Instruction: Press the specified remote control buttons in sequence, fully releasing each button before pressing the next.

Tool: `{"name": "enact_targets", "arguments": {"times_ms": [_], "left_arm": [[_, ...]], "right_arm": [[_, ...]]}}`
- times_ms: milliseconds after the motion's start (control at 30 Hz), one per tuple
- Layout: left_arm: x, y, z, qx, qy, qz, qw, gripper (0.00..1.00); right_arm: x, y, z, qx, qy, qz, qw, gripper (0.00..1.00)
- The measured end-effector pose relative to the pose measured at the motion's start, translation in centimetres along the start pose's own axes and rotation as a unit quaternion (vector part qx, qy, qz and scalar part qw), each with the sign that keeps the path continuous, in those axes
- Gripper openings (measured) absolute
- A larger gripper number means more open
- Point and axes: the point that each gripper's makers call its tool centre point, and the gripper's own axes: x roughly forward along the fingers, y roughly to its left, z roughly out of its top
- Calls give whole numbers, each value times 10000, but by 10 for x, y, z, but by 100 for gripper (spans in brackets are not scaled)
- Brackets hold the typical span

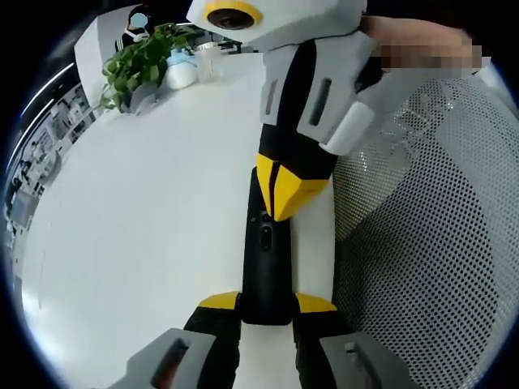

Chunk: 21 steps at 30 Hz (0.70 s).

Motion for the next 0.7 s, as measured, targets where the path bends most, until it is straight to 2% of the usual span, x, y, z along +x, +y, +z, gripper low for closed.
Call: {"name": "enact_targets", "arguments": {"times_ms": [167, 367, 700], "left_arm": [[0, 0, 0, 6, 1, -6, 10000, 24], [0, 0, 0, 20, -9, -11, 10000, 24], [0, -1, 1, 216, -65, -55, 9997, 24]], "right_arm": [[1, 0, -1, 45, 6, 23, 10000, 0], [2, 2, -2, -96, 66, 25, 9999, 0], [1, -1, 0, 95, 23, 62, 9999, 0]]}}
